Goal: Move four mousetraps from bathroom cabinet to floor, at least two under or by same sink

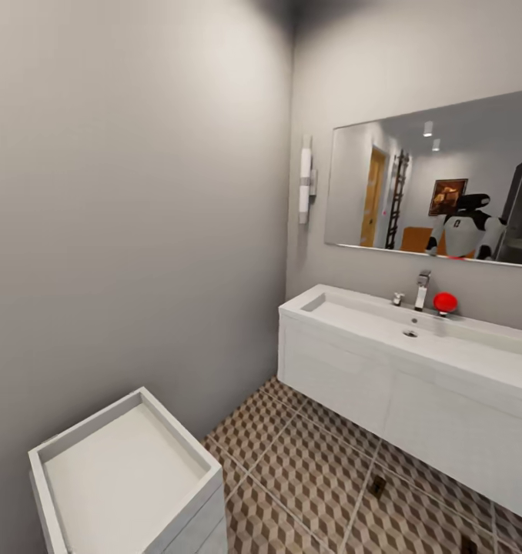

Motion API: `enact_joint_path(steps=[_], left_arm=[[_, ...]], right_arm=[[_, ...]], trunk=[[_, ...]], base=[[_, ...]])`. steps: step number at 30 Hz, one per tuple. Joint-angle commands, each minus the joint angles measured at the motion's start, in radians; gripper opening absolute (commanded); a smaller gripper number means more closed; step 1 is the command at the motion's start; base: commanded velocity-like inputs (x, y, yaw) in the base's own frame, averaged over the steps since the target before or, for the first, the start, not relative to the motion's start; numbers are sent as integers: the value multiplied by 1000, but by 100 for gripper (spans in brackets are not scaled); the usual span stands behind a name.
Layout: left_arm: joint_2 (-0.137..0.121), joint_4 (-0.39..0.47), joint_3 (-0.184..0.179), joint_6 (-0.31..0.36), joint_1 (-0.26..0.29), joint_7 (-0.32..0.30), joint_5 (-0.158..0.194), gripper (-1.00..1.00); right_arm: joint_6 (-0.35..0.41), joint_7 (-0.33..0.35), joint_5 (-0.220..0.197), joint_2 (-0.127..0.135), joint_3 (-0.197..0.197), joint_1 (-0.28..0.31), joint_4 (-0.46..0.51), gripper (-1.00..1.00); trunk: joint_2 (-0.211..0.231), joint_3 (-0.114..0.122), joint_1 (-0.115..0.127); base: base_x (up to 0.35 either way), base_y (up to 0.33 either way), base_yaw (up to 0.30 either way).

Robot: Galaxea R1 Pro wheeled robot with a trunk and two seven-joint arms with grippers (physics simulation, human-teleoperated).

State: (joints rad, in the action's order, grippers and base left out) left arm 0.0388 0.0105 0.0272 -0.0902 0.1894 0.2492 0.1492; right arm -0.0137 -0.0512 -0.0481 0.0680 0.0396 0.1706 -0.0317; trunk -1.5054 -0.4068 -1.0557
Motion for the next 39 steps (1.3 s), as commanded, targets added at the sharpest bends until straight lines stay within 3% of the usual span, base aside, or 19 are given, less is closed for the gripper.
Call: enact_joint_path(steps=[1, 26, 39], left_arm=[[0, -1, 2, -5, 1, 1, 7, 100], [-1, -1, 2, -5, 1, 1, 6, 100], [0, -1, 2, -5, 1, 1, 6, 100]], right_arm=[[-1, -2, -5, 0, 4, 1, -2, 100], [-11, -2, 0, 2, 5, 1, -2, 100], [-10, -1, 5, 1, 6, 1, -2, 100]], trunk=[[-1, -1, 0], [-1, -1, 0], [-1, -1, 0]], base=[[0, 0, 282], [0, 0, 280], [0, 0, 68]])
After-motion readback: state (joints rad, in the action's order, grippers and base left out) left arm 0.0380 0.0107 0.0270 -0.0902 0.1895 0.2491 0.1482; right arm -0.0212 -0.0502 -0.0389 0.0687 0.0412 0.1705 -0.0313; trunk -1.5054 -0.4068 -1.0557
